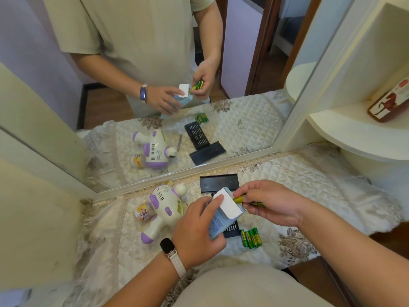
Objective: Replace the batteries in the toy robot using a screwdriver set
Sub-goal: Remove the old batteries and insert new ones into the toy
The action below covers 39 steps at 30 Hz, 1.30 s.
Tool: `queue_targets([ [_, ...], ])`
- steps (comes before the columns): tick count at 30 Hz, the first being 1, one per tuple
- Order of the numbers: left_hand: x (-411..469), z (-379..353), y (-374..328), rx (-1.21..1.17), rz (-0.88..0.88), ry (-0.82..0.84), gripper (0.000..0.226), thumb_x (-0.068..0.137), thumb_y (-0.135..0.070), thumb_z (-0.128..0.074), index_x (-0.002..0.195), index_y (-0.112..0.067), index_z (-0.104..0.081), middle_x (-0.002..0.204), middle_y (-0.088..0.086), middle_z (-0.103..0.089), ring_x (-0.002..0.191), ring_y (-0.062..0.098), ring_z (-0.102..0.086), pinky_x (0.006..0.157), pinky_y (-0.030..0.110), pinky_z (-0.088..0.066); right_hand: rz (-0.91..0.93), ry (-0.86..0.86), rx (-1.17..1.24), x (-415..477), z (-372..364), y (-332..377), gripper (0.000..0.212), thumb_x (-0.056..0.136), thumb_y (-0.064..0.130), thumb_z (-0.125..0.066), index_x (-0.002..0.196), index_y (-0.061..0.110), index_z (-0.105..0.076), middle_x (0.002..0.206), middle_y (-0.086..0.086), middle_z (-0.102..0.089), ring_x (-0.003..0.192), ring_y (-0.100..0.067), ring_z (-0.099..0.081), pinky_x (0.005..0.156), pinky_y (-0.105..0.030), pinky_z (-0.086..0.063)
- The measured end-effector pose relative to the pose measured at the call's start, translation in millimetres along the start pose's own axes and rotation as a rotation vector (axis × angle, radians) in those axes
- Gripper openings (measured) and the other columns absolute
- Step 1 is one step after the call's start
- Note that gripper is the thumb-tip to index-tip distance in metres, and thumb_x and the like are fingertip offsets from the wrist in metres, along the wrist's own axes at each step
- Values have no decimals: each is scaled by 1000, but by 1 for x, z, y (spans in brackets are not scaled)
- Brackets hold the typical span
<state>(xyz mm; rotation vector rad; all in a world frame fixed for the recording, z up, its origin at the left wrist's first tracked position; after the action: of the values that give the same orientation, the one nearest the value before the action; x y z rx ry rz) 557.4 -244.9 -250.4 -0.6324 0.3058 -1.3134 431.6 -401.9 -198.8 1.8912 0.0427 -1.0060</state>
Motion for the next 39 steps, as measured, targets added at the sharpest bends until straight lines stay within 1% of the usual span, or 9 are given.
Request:
queue_targets([
  [9,-1,0,9,0,-23,14,84,65,-36,-66,143,-27,-38,125,-2,-50,103,15,-53,64,17,-47,44,-131,-286,6,-9,-4,14,91,16,-64,84,9,-54,69,-4,-54,55,-11,-46,50,-21,-38],
  [14,0,0,13,-36,4,-7,84,66,-38,-66,143,-29,-36,126,-6,-48,107,10,-49,63,19,-51,-40,-175,193,10,-8,-4,11,87,7,-57,88,-1,-65,83,-13,-62,65,-16,-54,60,-24,-51],
  [16,-2,0,15,-41,10,-2,83,66,-38,-64,143,-29,-35,126,-7,-47,106,10,-48,62,18,-48,-38,-154,340,9,-5,-4,19,87,4,-56,97,-7,-67,92,-19,-64,78,-21,-61,73,-28,-58],
  [18,-3,0,17,-45,16,-2,83,66,-39,-64,143,-29,-35,126,-8,-46,107,9,-47,62,18,-48,-25,-120,438,7,-5,-4,26,86,-4,-49,106,-14,-64,106,-26,-61,97,-28,-62,85,-33,-58],
  [22,-4,0,19,-54,36,-24,83,66,-40,-64,143,-30,-34,125,-9,-45,106,7,-45,63,20,-52,50,-134,446,7,-7,-5,38,82,-20,-35,109,-15,-61,120,-32,-58,112,-36,-62,86,-35,-58],
  [28,-5,1,24,-72,49,-42,83,66,-40,-65,143,-31,-33,126,-11,-44,107,6,-46,66,26,-56,69,-169,313,11,-8,-9,18,99,0,-46,115,-2,-53,108,-23,-70,91,-25,-70,69,-25,-59],
  [33,-5,1,24,-61,47,-31,84,68,-42,-65,144,-31,-31,128,-10,-44,108,7,-46,66,25,-56,154,-200,-47,10,-10,-9,16,100,23,-51,98,6,-51,89,-16,-74,72,-20,-64,61,-25,-55],
  [36,-4,1,20,-51,22,-18,84,67,-41,-64,143,-31,-32,127,-11,-42,106,8,-46,61,24,-55,203,-214,-331,8,-7,-6,21,95,28,-60,89,8,-58,64,-4,-65,57,-18,-55,58,-28,-48],
  [39,-3,0,17,-40,6,-8,85,65,-40,-64,143,-32,-33,127,-10,-43,105,9,-48,60,24,-54,249,-242,-395,9,-7,-2,19,88,30,-69,83,12,-65,55,1,-51,50,-15,-47,54,-28,-44],
])
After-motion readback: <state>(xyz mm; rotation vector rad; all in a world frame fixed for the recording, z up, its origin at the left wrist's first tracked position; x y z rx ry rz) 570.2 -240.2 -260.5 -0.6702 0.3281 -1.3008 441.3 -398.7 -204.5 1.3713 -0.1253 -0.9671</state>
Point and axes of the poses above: each hand's wrist, its own x-axis towards the middle knuckle, its own z-axis out of the back of the hand, y = z × x, the point moved 2 cm from there along x, towards the middle knuckle
